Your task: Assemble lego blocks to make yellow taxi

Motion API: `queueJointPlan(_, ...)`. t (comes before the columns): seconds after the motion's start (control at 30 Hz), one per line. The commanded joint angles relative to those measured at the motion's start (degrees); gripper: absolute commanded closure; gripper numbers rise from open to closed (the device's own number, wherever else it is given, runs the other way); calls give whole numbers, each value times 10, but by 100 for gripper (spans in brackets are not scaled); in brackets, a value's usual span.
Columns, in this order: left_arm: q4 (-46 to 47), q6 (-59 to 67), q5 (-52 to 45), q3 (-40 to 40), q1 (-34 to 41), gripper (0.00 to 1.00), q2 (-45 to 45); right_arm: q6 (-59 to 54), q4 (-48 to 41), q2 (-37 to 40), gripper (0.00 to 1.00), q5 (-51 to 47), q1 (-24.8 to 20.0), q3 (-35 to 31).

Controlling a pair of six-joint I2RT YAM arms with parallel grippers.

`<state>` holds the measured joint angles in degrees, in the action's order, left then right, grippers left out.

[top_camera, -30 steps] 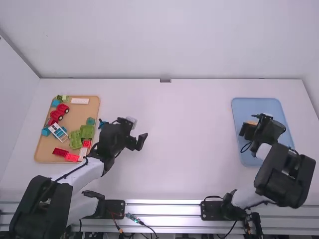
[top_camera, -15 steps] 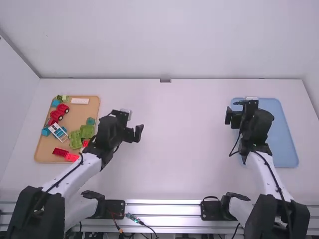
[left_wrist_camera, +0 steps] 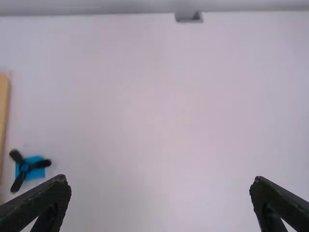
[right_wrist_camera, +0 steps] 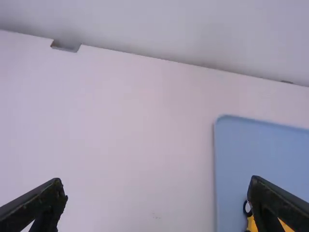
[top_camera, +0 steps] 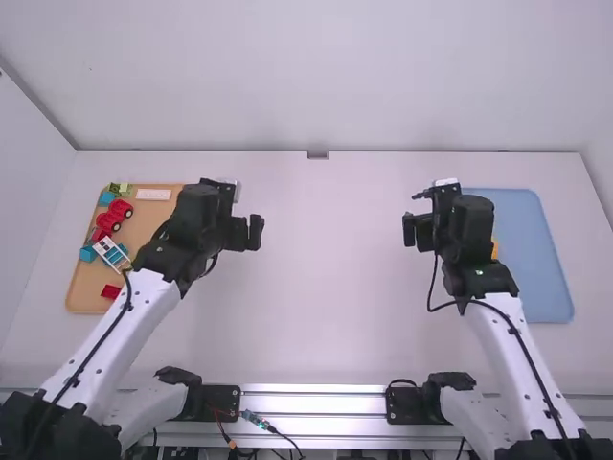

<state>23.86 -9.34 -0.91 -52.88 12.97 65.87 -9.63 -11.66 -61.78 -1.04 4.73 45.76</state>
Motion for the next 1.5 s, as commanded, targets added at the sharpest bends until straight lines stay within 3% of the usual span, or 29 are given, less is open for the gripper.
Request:
queueJointPlan(0.0, 19, -14, 20, -18, 4, 1, -6, -5, -10, -10, 1, -10, 14, 32)
queueJointPlan(0.13, 20, 15, 9, -8, -6, 3, -17, -16, 2, -4, 3, 1, 14, 23)
queueJointPlan(0.43, -47, 82, 9, 60, -74, 14, -84, 52, 70, 64, 14, 10, -47, -44)
queueJointPlan(0.7, -126, 93, 9, 139, -130, 28, -163, 96, 117, 143, 28, 10, -47, -124)
queueJointPlan(0.97, -234, 93, 9, 247, -130, 47, -271, 96, 117, 251, 47, 10, -47, -231)
queueJointPlan(1.47, -239, 93, 9, 433, -130, 80, -457, 96, 117, 435, 79, 10, -47, -416)
